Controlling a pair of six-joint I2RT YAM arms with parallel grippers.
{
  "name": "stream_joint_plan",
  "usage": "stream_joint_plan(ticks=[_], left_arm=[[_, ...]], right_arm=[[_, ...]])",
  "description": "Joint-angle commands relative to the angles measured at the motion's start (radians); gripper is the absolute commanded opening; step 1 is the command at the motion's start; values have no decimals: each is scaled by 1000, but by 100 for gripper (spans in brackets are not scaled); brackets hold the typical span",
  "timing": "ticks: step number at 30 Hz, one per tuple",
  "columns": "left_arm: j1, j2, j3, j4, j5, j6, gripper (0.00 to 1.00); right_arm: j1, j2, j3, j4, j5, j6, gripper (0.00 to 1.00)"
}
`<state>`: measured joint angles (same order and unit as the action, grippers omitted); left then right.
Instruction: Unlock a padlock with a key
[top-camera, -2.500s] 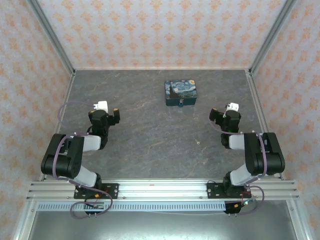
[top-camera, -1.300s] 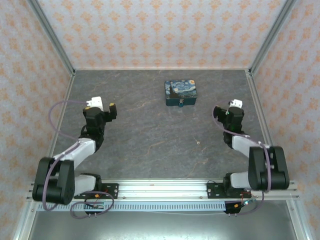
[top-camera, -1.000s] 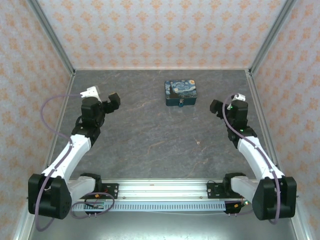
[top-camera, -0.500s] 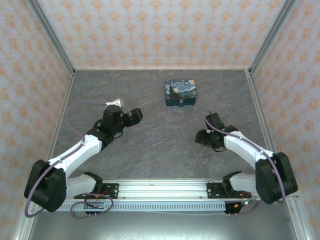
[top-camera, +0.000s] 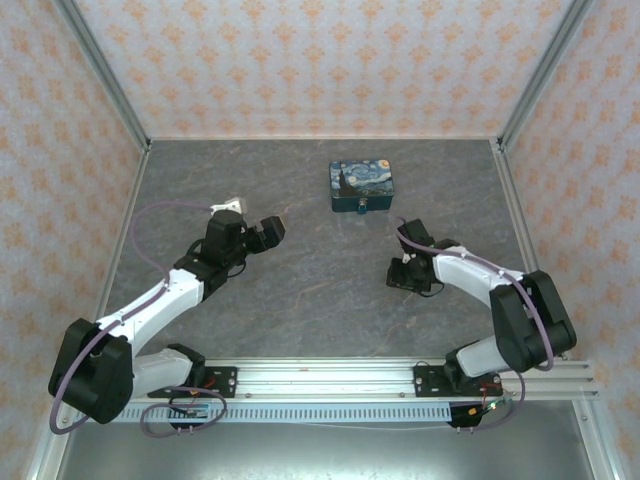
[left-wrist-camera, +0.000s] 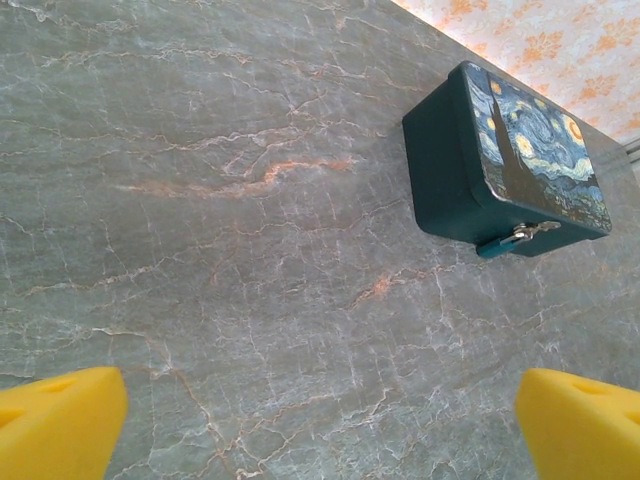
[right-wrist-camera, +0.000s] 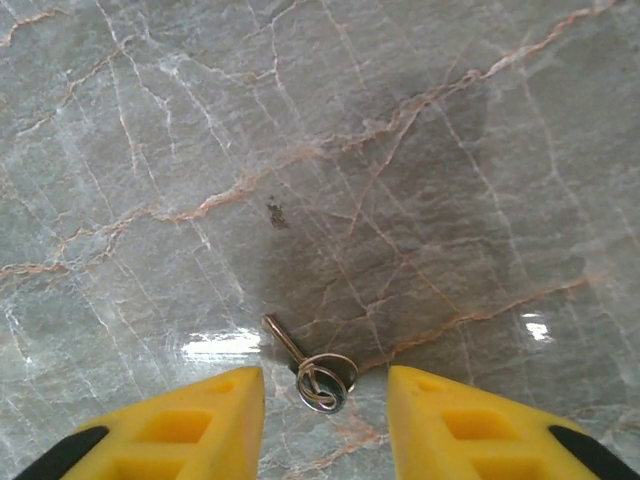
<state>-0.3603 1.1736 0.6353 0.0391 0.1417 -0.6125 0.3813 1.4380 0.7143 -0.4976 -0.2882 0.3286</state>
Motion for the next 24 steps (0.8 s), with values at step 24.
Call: stream_joint_plan(ticks=[24], left_arm=[[-11,-16,4,-38,-41,8,100]], right_arm=[[30,-31,-16,-21,2,37,6]])
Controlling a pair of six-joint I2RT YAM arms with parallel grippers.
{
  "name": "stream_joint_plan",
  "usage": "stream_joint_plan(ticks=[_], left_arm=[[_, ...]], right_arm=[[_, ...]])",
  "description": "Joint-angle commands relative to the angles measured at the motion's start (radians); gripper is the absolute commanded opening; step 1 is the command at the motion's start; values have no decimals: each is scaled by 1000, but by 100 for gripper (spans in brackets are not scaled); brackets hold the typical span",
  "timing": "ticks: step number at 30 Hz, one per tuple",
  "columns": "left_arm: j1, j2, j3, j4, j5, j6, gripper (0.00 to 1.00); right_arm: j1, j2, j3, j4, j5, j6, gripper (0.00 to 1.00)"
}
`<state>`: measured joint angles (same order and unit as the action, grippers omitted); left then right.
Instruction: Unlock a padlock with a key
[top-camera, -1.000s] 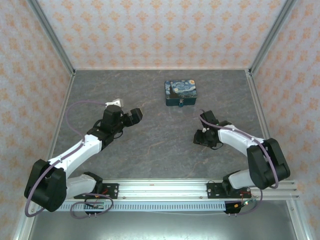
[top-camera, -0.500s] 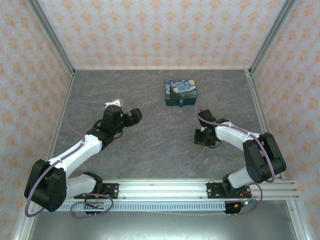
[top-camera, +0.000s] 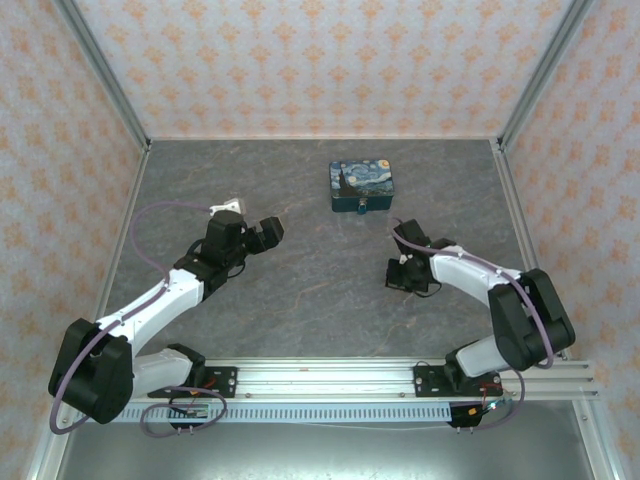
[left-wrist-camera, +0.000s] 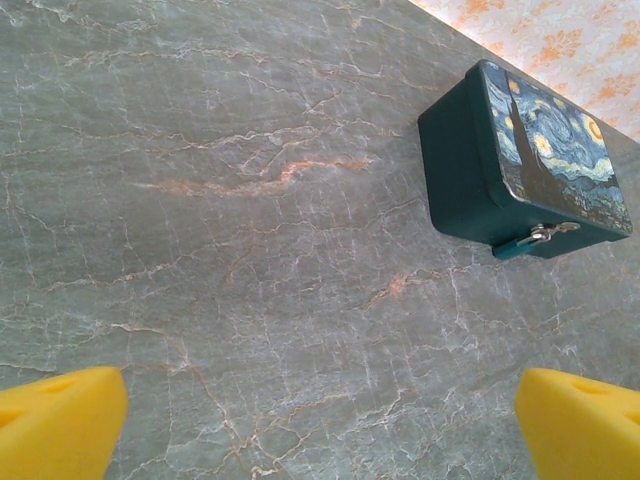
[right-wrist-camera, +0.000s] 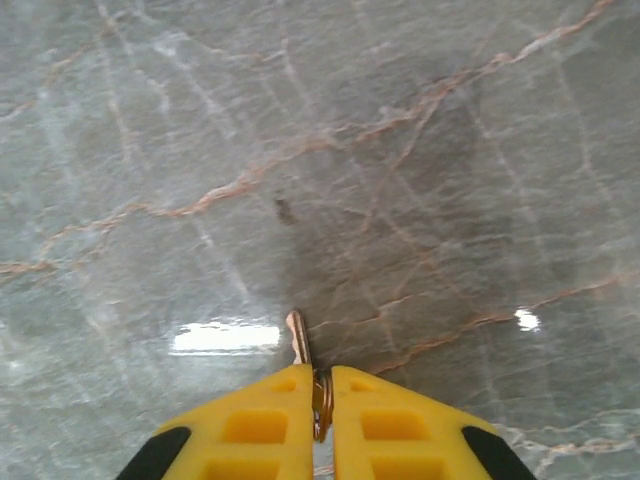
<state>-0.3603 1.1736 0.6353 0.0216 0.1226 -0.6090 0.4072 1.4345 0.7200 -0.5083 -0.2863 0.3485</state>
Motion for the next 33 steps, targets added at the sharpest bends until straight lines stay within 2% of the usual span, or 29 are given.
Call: stream_joint_plan(ticks=[1,6,10,15,19,22,26,30,33], left_arm=[[-11,-18,4,-21,-21,2,100],[-11,-41,11,-20,-9,-16,100],[-11,-67,20,4,45,-54,100],[-11,-83,39,141,222,-129,99],[-35,-77,90,255,360,-168,96],[-85,-52,165,281,453,-154,88],[-173,4,268,270,541,-97,78],[-239,62,334,233,578,-48,67],[-253,93,352,219,583,-42,59]], right_arm=[[5,-37,-25,-8,0,23,4],[5,-95,-51,52,-41,69,0],[5,-189,-88,191,-113,127,0],[5,-366,-171,499,-210,192,0],[5,-449,-195,684,-278,197,0],[5,-471,-172,761,-353,168,0],[35,-480,-110,752,-418,91,0],[88,-479,-61,714,-428,30,0],[110,-481,-55,723,-424,28,0]])
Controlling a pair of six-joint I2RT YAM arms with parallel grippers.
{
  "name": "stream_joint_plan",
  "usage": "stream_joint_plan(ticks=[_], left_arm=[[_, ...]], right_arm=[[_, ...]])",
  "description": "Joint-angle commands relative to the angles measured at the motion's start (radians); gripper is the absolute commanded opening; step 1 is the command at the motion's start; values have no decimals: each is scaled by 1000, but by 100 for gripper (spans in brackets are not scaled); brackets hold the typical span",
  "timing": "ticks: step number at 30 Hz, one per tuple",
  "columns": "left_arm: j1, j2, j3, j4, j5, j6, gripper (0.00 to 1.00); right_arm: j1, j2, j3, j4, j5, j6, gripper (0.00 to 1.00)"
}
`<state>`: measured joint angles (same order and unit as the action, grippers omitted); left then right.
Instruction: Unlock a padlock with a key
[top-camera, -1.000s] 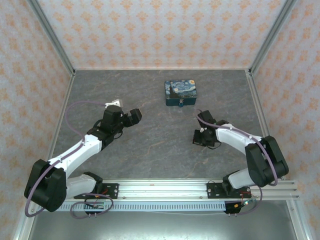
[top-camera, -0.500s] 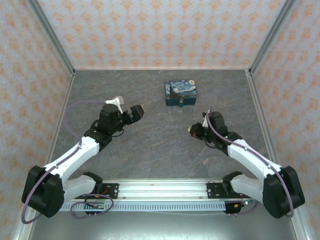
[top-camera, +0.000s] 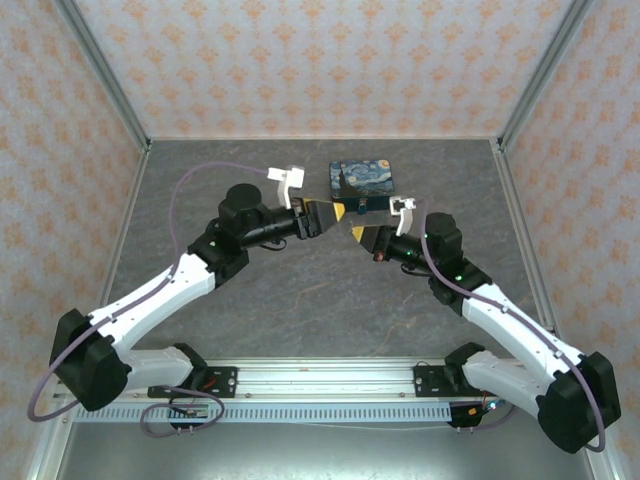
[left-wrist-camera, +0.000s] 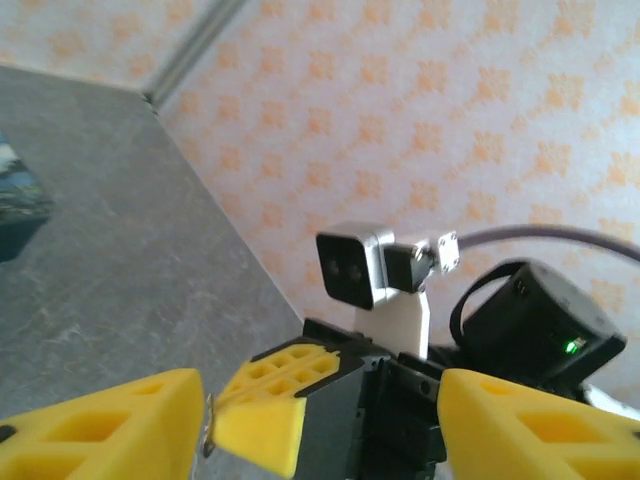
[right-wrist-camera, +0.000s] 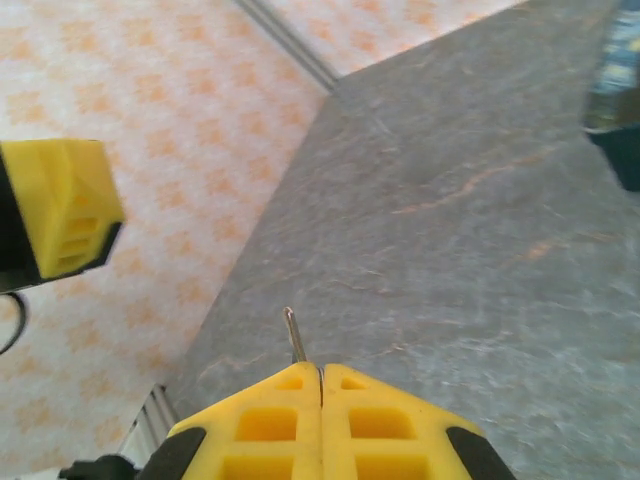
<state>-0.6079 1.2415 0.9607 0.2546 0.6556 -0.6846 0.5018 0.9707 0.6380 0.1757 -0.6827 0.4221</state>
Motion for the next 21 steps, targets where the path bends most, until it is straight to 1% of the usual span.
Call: stream_joint_plan(ticks=[1,7,17,21], left_arm=[[-8,31,27,-12,50,33,58],[-25,68,49,-37,72,52,46],[-36,103,65,-85,63,80,37],[-36,112,71,-107,49,91,36]], right_arm=[[18,-18,28,41,-24,-44,0],[27,-26,32,63,-30,-33,0],[28,-26,50,69,-47,-27,0],[29,-27,50,77,-48,-24,0]])
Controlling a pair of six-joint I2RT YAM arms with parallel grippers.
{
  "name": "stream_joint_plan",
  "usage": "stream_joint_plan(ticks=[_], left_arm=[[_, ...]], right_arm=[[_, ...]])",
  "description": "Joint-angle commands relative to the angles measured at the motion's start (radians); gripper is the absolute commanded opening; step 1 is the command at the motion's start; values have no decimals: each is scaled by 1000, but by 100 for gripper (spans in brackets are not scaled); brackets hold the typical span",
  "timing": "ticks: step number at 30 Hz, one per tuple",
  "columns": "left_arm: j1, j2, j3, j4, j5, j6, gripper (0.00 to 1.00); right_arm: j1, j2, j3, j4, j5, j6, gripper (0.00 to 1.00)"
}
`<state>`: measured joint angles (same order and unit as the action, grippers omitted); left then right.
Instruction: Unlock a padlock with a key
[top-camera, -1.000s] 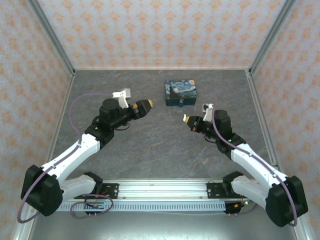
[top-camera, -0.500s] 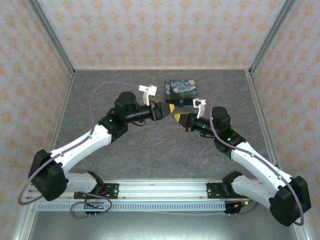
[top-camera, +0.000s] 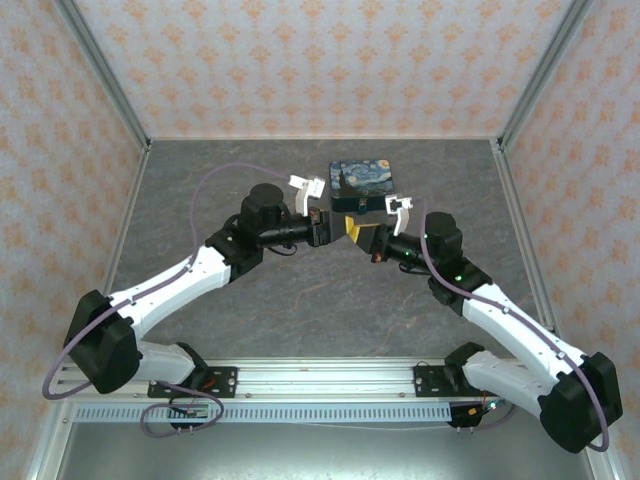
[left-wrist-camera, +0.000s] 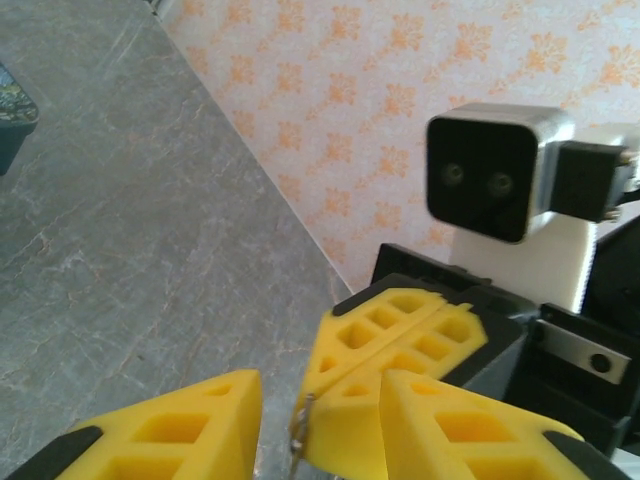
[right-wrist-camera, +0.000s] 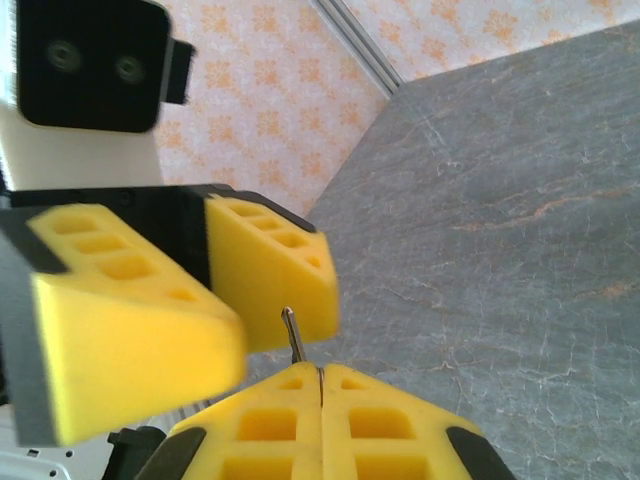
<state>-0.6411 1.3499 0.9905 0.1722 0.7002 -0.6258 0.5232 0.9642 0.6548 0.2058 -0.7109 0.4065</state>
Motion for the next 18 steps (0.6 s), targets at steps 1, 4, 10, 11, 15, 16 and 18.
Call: stream_joint_plan(ticks=[1,4,10,11,15,16,18], left_arm=[[-3,5,42,-28,1,33,36],[-3,6,43,-26,3,34,28],[-4,-16,37,-25,-25,43,8],[-3,-23,36,-26,-32,48,5],[-3,-60,26,-27,-64,64,0],[-3,-70,21,-24,-68,67,0],[-3,-85,18,-20,-71,72,0]], right_arm=[[6,-21,34,47,-20,-7,0],[7,-19,34,47,-18,-6,0],[8,-30,40,-15,3,-33,1],[6,-37,38,-26,13,-37,3],[7,-113,6,-72,97,-51,22],[7,-139,-2,-83,118,-55,27],[5,-178,-12,-92,138,-59,34]])
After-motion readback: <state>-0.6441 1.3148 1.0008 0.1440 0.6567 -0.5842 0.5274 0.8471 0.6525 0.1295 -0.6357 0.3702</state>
